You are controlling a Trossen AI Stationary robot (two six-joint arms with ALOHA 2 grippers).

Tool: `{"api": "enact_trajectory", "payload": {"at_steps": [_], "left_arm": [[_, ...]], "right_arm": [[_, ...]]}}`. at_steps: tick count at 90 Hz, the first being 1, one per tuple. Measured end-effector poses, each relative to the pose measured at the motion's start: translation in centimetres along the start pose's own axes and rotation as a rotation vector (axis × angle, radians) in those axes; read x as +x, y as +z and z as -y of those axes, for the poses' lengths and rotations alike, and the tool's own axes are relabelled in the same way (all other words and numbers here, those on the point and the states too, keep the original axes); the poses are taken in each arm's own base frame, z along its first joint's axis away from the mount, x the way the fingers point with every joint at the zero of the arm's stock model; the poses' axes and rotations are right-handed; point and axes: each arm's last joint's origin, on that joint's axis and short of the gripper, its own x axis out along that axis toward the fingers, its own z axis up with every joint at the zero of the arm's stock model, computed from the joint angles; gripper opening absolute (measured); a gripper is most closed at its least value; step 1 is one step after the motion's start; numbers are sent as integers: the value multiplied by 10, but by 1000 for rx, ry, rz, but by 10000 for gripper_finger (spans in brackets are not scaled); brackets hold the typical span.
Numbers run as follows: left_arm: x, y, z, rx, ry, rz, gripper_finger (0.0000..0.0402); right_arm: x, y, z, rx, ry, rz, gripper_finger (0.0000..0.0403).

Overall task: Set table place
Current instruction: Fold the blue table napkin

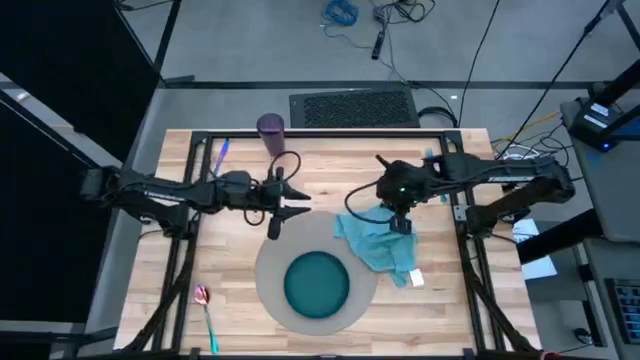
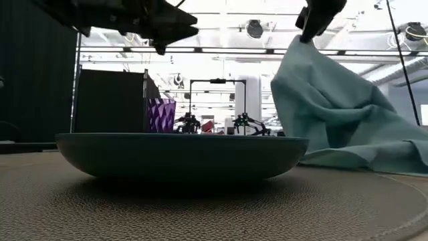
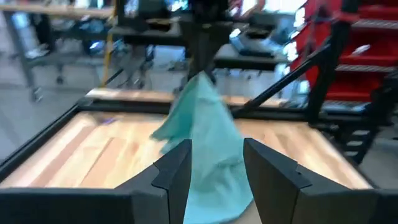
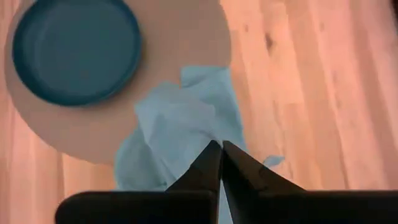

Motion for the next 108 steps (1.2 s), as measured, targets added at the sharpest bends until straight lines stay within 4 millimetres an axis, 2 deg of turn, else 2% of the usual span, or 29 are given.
{"api": "enact_trajectory", "payload": {"at_steps": [20,36,49,71,108], "left_arm": [[36,-13,-3,19,-144,110,130],[74,-29,-6,-23,-166,34,130],[96,-41,-7,-38,-214,-24,130],[107,-49,-10,-49,-213,-62,130],[107,-48,-10,-47,-213,-58,130]], "right_arm": [[0,0,0,-3,-4,-3,0],[0,1,0,-10,-3,15,0],[-2,3,0,-38,0,41,0],[-15,1,1,-46,7,111,0],[-23,7,1,-78,17,216,0]]}}
